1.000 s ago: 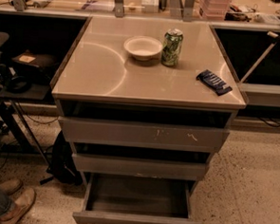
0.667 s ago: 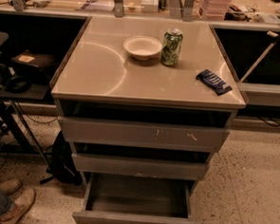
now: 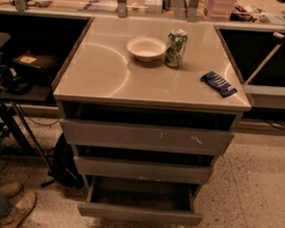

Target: Close bottom drawer

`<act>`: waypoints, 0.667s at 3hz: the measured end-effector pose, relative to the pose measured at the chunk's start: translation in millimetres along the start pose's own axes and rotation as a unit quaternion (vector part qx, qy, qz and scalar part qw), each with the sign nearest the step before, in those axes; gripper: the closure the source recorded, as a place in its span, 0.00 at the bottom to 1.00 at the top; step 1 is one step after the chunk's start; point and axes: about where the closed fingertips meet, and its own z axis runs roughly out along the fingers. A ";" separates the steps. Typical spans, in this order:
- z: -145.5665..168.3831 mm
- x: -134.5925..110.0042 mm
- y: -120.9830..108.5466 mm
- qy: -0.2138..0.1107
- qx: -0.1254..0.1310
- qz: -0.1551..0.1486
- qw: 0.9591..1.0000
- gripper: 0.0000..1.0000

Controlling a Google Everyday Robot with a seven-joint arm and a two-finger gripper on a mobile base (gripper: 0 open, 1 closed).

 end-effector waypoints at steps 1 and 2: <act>35.6 -83.4 -2.9 -0.055 -0.024 -0.081 0.995 0.00; 35.6 -83.4 -2.9 -0.055 -0.024 -0.081 0.995 0.00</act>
Offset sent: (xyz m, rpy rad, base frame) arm 0.0418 0.0555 0.0003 0.0438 -0.0516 0.1413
